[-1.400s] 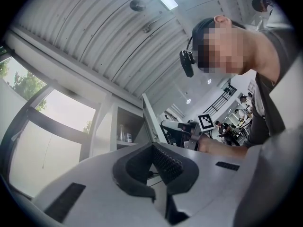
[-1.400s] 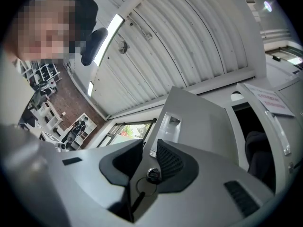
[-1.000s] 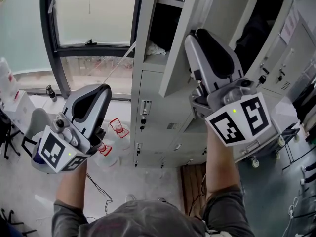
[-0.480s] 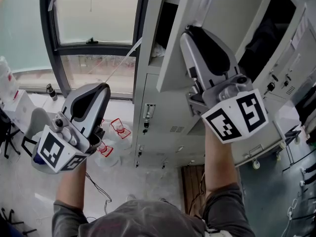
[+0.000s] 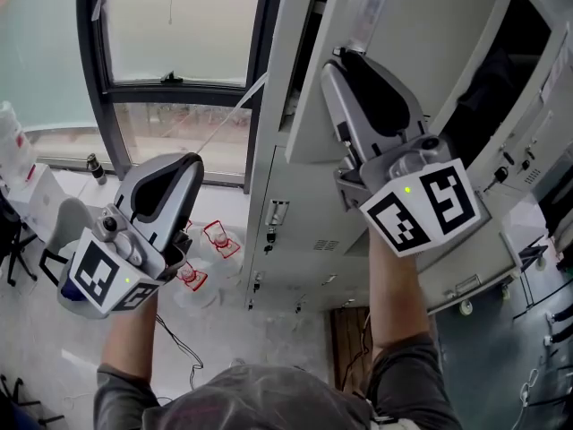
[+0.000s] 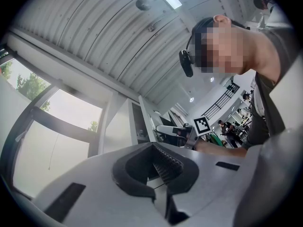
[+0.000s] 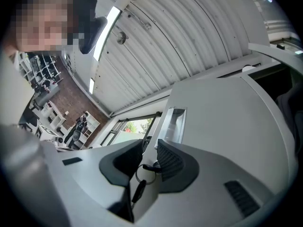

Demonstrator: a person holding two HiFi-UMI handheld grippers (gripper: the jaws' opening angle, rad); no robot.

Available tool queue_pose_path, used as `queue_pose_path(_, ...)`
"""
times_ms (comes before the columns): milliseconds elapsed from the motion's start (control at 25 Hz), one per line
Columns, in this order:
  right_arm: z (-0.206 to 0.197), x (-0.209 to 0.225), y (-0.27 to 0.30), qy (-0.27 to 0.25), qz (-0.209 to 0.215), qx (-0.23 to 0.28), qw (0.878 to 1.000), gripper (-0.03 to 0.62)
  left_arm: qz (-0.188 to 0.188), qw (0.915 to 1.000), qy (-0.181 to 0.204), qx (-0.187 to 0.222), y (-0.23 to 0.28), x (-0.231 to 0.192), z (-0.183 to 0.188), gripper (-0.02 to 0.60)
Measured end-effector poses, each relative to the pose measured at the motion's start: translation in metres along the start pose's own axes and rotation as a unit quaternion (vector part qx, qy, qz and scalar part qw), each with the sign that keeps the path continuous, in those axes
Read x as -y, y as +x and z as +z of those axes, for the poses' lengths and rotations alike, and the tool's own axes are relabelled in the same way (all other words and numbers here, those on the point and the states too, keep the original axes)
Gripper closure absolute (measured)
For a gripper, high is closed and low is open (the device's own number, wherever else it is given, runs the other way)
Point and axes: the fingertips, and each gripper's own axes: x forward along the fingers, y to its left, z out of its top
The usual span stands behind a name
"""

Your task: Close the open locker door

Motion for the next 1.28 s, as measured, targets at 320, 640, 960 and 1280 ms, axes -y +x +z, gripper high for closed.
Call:
queue_pose_path(320, -0.010, 0.003, 0.010, 0.000, 0.003, -0.002, 1.000, 0.493, 0.005, 1.0000, 0.000, -0.004, -0.002, -0.011, -0.007, 0.572)
queue_pose_path(640, -0.021, 0.009, 0.020, -0.002, 0.001, -0.008, 1.000, 0.488, 0.003, 1.0000, -0.007, -0.006, 0.004, -0.019, -0.018, 0.572)
queue_pose_path(960, -0.031, 0.017, 0.027, 0.006, 0.000, -0.007, 1.000, 0.488, 0.005, 0.9999, -0.005, -0.008, 0.010, -0.023, -0.023, 0.572)
queue_pose_path(1280, -0.037, 0.023, 0.031, 0.010, 0.003, -0.003, 1.000, 0.488, 0.012, 0.9998, -0.003, -0.014, 0.012, -0.026, -0.029, 0.572)
